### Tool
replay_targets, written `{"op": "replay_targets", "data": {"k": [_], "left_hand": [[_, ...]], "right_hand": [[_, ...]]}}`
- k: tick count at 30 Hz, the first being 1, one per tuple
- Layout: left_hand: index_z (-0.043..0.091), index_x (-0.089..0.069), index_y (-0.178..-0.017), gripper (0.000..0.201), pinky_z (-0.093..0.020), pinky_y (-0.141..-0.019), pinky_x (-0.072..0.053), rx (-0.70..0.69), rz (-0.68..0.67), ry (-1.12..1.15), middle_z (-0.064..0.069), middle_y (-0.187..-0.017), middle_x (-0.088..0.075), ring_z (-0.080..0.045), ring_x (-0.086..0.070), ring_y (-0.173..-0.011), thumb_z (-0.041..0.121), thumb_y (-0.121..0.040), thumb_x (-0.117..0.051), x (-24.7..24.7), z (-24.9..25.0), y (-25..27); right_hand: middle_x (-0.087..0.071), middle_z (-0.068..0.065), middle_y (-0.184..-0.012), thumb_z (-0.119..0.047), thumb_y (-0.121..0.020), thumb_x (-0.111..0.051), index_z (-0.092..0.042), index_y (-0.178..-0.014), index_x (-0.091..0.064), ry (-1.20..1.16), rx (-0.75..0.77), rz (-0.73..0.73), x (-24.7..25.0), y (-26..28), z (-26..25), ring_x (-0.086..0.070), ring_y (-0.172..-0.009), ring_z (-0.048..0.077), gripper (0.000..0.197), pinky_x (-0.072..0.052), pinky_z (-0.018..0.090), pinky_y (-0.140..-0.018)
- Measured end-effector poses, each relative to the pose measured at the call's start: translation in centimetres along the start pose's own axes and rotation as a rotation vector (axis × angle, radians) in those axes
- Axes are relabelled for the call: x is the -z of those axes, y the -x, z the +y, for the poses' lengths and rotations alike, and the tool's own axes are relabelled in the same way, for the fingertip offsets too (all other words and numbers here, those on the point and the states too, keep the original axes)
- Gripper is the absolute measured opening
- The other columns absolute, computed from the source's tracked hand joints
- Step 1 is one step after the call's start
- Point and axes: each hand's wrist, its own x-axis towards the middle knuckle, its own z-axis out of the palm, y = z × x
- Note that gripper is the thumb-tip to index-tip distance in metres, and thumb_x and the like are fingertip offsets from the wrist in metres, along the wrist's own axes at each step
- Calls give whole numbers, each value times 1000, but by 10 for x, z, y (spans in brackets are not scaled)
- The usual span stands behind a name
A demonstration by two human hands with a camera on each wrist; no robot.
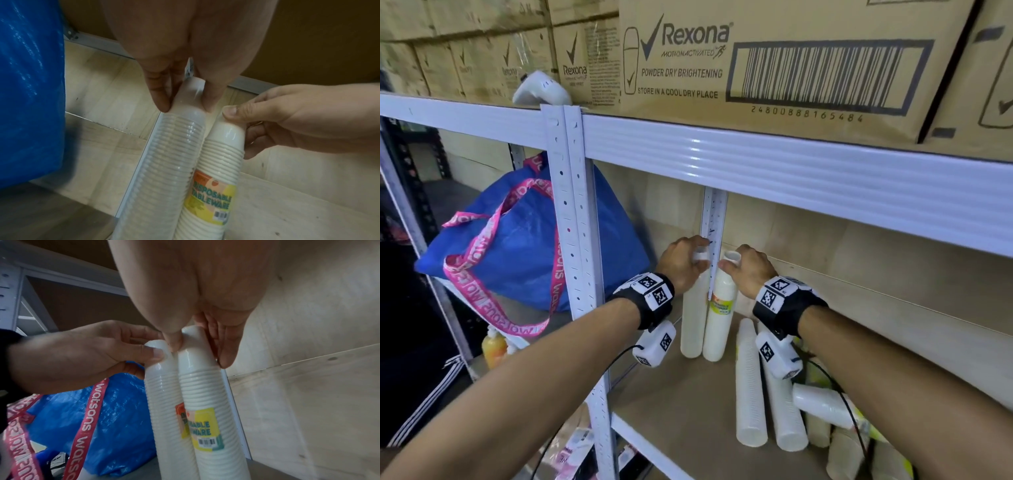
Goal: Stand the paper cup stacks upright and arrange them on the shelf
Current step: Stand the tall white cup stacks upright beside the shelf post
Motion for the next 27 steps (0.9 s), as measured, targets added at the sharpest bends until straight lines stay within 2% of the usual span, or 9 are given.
{"op": "replay_targets", "data": {"k": [3,6,9,12,17,22,24,26,27], "left_hand": [[20,-54,-132,43,-34,-95,-52,32,-1,51,-4,-131,-60,-23,-59,-116,20,-91,-65,-2,0,0],[20,-58,-128,43,-32,-87,-54,55,53,46,-3,-121,-65,-21,-63,-105,31,-88,-67,-1,0,-3],[22,-59,-127,46,-27,-79,-50,89,67,-5,-1,-119,-66,-18,-63,-100,40,-86,-68,0,2,-7],[19,-63,-122,40,-25,-76,-46,84,47,-10,-2,-120,-66,-19,-63,-101,36,-87,-68,1,3,-10],[19,-65,-125,38,-22,-84,-42,41,-19,-38,-1,-127,-64,-21,-60,-111,25,-88,-62,3,5,-12],[23,-55,-136,58,-29,-94,-47,148,8,-35,1,-128,-63,-20,-61,-113,48,-84,-64,4,5,-12],[24,-62,-124,52,-33,-91,-51,180,-9,-48,4,-119,-66,-19,-62,-107,55,-82,-65,4,4,-15],[26,-67,-90,26,-31,-78,-52,154,-34,-61,6,-96,-69,-21,-65,-93,50,-83,-65,5,3,-17],[23,-64,-78,22,-29,-72,-51,129,-45,-58,4,-86,-67,-23,-64,-87,44,-85,-64,5,3,-17]], "right_hand": [[-63,10,-119,-46,-88,-59,-10,-115,-56,-1,-11,2,0,-5,2,-61,-103,28,45,-43,28,-72],[-63,9,-117,-43,-88,-62,-10,-118,-54,-2,21,7,2,-8,2,-61,-100,27,45,-43,28,-71],[-64,9,-110,-43,-85,-65,-10,-113,-55,11,54,16,3,-11,4,-60,-92,25,45,-44,29,-69],[-63,8,-102,-43,-84,-67,-9,-106,-57,3,81,14,3,-13,6,-58,-85,23,41,-39,27,-65],[-63,11,-105,-28,-88,-64,-6,-110,-58,-26,132,-33,5,-14,7,-59,-90,26,31,-40,27,-68],[-62,6,-121,-33,-83,-69,-12,-123,-58,-63,123,-27,8,-16,6,-60,-106,25,46,-44,27,-78],[-62,6,-124,-34,-83,-69,-14,-124,-59,-57,108,-23,7,-18,5,-60,-107,24,47,-43,26,-78],[-65,7,-118,-33,-84,-68,-14,-118,-62,-47,102,-18,5,-21,6,-61,-100,24,39,-40,25,-74],[-65,8,-116,-32,-84,-68,-14,-116,-63,-48,99,-17,4,-22,6,-61,-99,24,37,-39,25,-72]]}}
